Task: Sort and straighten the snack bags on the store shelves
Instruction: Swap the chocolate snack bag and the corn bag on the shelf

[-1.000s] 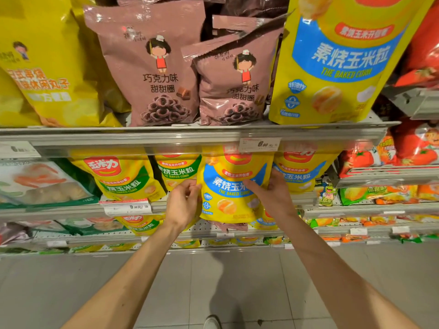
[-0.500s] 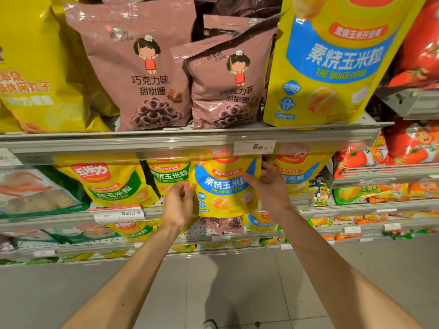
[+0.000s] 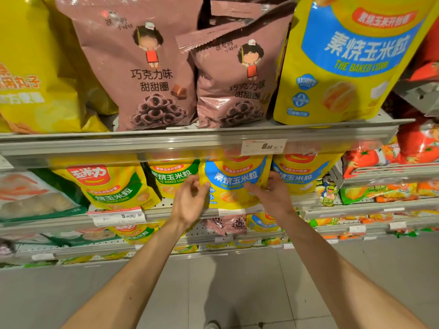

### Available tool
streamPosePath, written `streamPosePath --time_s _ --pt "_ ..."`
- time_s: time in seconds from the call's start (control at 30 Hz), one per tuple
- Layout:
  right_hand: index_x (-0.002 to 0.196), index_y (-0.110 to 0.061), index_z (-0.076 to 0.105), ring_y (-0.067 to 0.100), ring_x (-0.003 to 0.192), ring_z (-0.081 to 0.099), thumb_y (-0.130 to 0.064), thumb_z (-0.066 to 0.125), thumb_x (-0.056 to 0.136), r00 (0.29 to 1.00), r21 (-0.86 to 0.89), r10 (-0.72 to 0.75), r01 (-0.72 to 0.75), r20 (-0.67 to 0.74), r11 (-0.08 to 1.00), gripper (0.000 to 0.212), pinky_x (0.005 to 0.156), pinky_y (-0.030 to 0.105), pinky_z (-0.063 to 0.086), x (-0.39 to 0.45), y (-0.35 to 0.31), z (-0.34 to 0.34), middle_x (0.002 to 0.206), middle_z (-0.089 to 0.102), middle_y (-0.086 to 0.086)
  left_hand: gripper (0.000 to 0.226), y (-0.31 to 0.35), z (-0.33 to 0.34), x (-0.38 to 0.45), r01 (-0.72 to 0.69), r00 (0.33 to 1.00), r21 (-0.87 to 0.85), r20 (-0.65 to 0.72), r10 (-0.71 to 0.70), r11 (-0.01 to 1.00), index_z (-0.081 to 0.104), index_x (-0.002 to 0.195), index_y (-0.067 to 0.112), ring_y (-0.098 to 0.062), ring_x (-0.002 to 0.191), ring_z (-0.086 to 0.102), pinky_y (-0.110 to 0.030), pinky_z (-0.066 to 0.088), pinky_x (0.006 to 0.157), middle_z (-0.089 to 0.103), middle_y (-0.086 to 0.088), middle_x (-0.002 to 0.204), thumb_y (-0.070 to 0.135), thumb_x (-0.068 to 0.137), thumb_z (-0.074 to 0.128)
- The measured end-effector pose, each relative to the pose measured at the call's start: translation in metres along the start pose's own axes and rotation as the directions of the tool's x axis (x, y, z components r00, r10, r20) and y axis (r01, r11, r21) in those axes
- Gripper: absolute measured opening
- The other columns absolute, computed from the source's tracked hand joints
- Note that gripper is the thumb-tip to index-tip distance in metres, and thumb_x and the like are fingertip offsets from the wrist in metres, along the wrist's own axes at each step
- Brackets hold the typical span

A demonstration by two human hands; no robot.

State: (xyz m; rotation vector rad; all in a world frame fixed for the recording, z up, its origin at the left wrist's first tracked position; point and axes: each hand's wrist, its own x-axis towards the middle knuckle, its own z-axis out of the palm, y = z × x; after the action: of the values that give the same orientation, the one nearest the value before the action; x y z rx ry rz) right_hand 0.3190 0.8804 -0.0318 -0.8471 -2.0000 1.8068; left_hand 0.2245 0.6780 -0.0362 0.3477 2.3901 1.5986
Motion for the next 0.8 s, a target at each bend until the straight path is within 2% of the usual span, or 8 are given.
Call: streamPosePath --time_s 0.07,0.17,0.3,0.4,0.5,0.6,0.73,0.8 --pt "0.109 -0.001 0.059 0.031 0.095 0.072 -0.001 0.082 0.082 1.0 0.003 -0.008 0.008 -0.028 1.0 0.036 0.078 0.028 0.062 0.004 0.004 0.002 0.106 0.073 0.02 0.035 -0.004 0.002 0.0 0.019 0.997 -0.016 0.073 -0.018 1.0 0.061 0.124 0.015 -0.006 0.09 0.068 -0.024 0.055 0.082 0.071 0.013 0.096 0.029 0.094 0.072" --pt "0.1 -0.013 0.061 0.032 0.099 0.073 -0.007 0.083 0.083 0.999 -0.025 -0.013 0.012 -0.039 1.0 0.029 0.09 0.046 0.06 0.014 0.012 0.006 0.101 0.075 0.012 0.067 -0.006 0.005 0.0 0.009 0.997 0.022 0.081 -0.011 1.0 0.052 0.141 0.023 -0.011 0.117 0.065 -0.037 0.054 0.102 0.07 0.008 0.127 0.05 0.083 0.072" --pt "0.111 -0.01 0.064 -0.005 0.083 0.068 -0.016 0.084 0.083 0.995 -0.078 -0.05 0.044 -0.083 0.996 0.035 0.083 0.033 0.058 0.018 0.022 0.012 0.094 0.074 -0.006 0.067 -0.03 0.016 0.014 -0.031 0.998 0.099 0.057 0.026 0.995 0.045 0.148 0.034 -0.012 0.133 0.055 -0.045 0.048 0.111 0.061 0.012 0.141 0.057 0.087 0.062" --pt "0.121 -0.015 0.064 -0.009 0.09 0.067 -0.023 0.083 0.085 0.985 -0.123 -0.103 0.086 -0.137 0.989 0.042 0.082 0.024 0.055 0.017 0.024 0.016 0.101 0.074 -0.012 0.067 -0.024 0.021 0.011 -0.023 0.998 0.055 0.061 0.02 0.998 0.038 0.154 0.028 -0.01 0.136 0.052 -0.044 0.045 0.114 0.058 0.009 0.144 0.039 0.093 0.062" --pt "0.126 -0.022 0.062 0.01 0.103 0.07 -0.03 0.081 0.086 0.984 -0.164 -0.111 0.087 -0.143 0.983 0.046 0.093 0.039 0.056 0.022 0.023 0.019 0.107 0.075 -0.011 0.064 -0.006 0.023 0.002 0.039 0.997 -0.013 0.07 -0.038 0.999 0.029 0.156 0.011 0.021 0.103 0.058 -0.014 0.051 0.097 0.061 0.018 0.124 0.005 0.099 0.058" --pt "0.124 -0.02 0.062 0.016 0.105 0.069 -0.031 0.081 0.086 0.987 -0.2 -0.092 0.064 -0.133 0.978 0.044 0.097 0.049 0.055 0.024 0.022 0.019 0.106 0.074 -0.009 0.062 -0.005 0.024 0.0 0.042 0.995 -0.015 0.094 -0.041 0.999 0.029 0.154 0.012 0.03 0.095 0.054 -0.011 0.05 0.095 0.054 0.026 0.116 -0.008 0.099 0.051" --pt "0.118 -0.02 0.061 -0.007 0.092 0.065 -0.025 0.084 0.084 0.992 -0.199 -0.069 0.048 -0.102 0.979 0.041 0.094 0.045 0.056 0.015 0.024 0.013 0.096 0.07 -0.017 0.062 -0.01 0.015 -0.01 0.04 0.991 0.01 0.13 -0.041 0.999 0.033 0.152 0.012 0.012 0.108 0.06 0.005 0.039 0.078 0.052 0.028 0.118 -0.014 0.097 0.047" --pt "0.117 -0.021 0.059 -0.018 0.088 0.062 -0.021 0.083 0.084 0.994 -0.213 -0.063 0.043 -0.087 0.976 0.041 0.092 0.04 0.055 0.009 0.027 0.009 0.095 0.068 -0.021 0.06 -0.011 0.012 -0.016 0.053 0.99 0.015 0.131 -0.054 0.998 0.035 0.15 0.011 0.024 0.094 0.059 0.004 0.041 0.073 0.055 0.026 0.114 -0.014 0.097 0.045"
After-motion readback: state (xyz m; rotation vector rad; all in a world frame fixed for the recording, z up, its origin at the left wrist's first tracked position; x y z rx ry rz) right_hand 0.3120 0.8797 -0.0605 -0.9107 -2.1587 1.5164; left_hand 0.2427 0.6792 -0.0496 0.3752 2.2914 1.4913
